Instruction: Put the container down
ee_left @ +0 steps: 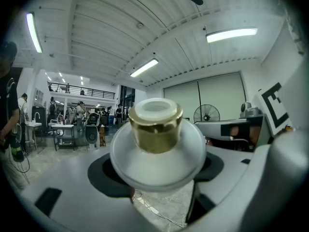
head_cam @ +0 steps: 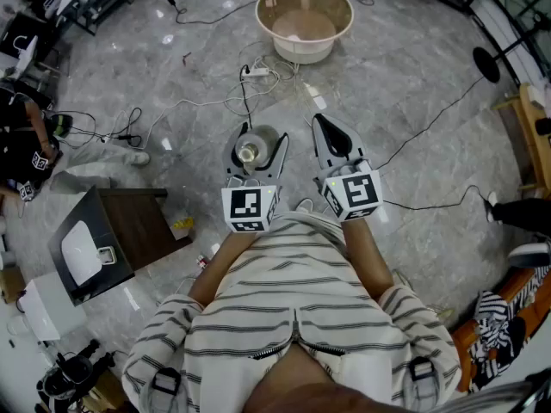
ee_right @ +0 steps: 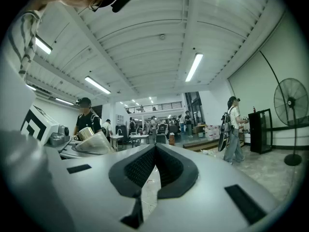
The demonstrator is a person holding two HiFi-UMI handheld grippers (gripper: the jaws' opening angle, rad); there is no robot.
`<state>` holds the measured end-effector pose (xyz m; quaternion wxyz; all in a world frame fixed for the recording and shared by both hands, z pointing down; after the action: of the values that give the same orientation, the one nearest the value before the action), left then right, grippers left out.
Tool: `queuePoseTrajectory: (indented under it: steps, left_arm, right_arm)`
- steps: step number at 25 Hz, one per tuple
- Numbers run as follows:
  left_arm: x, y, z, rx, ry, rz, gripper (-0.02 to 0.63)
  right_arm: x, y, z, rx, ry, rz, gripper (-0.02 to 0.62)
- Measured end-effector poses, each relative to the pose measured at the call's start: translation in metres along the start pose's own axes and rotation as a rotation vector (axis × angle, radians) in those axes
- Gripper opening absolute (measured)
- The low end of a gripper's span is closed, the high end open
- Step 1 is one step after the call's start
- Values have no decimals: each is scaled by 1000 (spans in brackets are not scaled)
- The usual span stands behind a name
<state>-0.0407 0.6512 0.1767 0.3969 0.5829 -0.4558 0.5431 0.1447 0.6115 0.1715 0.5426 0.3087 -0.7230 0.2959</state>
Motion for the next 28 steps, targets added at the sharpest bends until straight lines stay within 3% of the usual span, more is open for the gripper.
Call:
queuePoseTrajectory:
  steps: [17, 28]
  left_arm:
    - [13, 7, 19, 5, -3, -36, 333]
    - [35, 44, 109, -8, 21, -50, 333]
  right_arm:
    - [14, -14, 14, 4, 28, 34, 8]
    - [36, -67, 92, -6, 44, 55, 8]
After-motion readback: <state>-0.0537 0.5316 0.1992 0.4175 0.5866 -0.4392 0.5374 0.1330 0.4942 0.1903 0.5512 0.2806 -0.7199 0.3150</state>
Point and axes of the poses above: the fingertips, and each gripper's own axes: z forward along the fingers, y to its left, x out of its underside, the point moved 10 cm from there along -z, backward along the fingers, and after that the axes turned 14 degrees about -y, right-handed, at the moved point
